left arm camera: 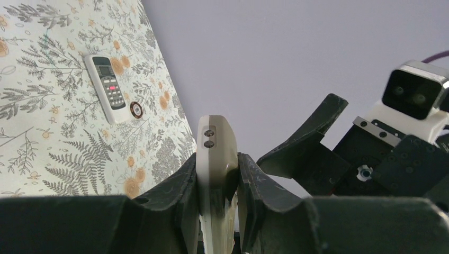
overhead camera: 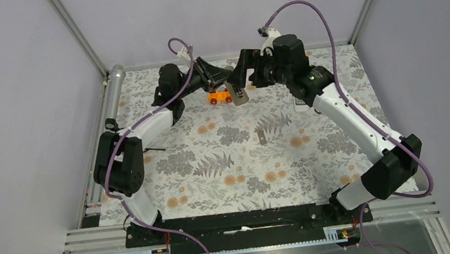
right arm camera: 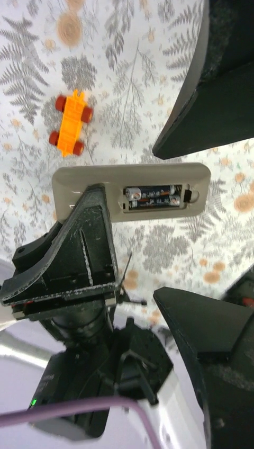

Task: Load the batteries into the remote control
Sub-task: Load the battery into the remote control.

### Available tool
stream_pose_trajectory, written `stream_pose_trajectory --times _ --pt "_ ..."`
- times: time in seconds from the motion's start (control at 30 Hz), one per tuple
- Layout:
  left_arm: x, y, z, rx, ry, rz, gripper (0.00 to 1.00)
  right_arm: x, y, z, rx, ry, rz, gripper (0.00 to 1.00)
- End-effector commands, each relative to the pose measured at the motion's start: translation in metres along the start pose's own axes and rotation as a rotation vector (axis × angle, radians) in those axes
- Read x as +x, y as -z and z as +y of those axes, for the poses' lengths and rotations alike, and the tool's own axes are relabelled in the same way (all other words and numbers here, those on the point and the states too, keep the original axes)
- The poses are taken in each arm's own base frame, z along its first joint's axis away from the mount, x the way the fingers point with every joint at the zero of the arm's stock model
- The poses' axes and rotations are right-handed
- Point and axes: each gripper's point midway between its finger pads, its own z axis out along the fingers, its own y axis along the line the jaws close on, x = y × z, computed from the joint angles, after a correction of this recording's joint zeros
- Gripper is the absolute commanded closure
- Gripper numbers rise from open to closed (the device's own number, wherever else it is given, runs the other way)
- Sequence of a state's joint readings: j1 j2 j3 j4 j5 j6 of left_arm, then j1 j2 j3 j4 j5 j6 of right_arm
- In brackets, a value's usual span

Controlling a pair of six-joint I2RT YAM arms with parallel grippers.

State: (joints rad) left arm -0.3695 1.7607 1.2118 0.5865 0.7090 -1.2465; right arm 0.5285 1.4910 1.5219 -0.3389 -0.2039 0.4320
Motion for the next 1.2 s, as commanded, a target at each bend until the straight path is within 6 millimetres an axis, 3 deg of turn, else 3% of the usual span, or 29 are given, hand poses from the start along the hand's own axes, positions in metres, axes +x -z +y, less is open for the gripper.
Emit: stream_pose_trajectory --times 0.0,0.17,0.23,0.37,0.47,0.53,0.63,0.7,0.77,1.0,1.17 --pt "-0.023 0.011 -0.060 0.142 -0.170 -0.077 1.00 -0.036 0.020 0.025 -0.164 -0.213 -0.062 0.01" --pt "-0.031 0.018 -0.068 0.165 -0.202 -0.104 1.00 -0.049 0.031 0.018 -0.514 -0.517 -0.078 0.00" --pt "-0.033 0.020 -0.070 0.165 -0.207 -0.110 1.00 -0.049 0.030 0.012 -0.525 -0.538 -0.070 0.00" --pt "-0.033 0.021 -0.074 0.168 -0.209 -0.114 1.00 -0.036 0.012 -0.007 -0.297 -0.399 -0.019 0.00" --pt "-0.035 0.023 -0.076 0.158 -0.226 -0.126 1.00 -0.031 0.013 -0.033 -0.001 -0.203 -0.083 0.00" --pt "-0.037 0.022 -0.070 0.121 -0.245 -0.132 1.00 -0.031 0.015 -0.062 0.165 -0.092 -0.119 0.00" --pt "-0.040 0.025 -0.067 0.094 -0.272 -0.135 1.00 -0.044 0.029 -0.134 0.448 -0.080 -0.229 0.00" --pt "-0.042 0.027 -0.066 0.077 -0.281 -0.139 1.00 -0.047 0.036 -0.156 0.482 -0.032 -0.243 0.00" --pt "-0.045 0.029 -0.068 0.060 -0.305 -0.145 1.00 -0.046 0.041 -0.163 0.462 -0.039 -0.259 0.00" --pt "-0.048 0.032 -0.070 0.032 -0.336 -0.156 1.00 -0.043 0.032 -0.118 0.146 -0.134 -0.159 0.01" --pt "-0.047 0.029 -0.075 0.059 -0.316 -0.156 1.00 -0.043 0.025 -0.036 -0.286 -0.370 -0.076 0.03"
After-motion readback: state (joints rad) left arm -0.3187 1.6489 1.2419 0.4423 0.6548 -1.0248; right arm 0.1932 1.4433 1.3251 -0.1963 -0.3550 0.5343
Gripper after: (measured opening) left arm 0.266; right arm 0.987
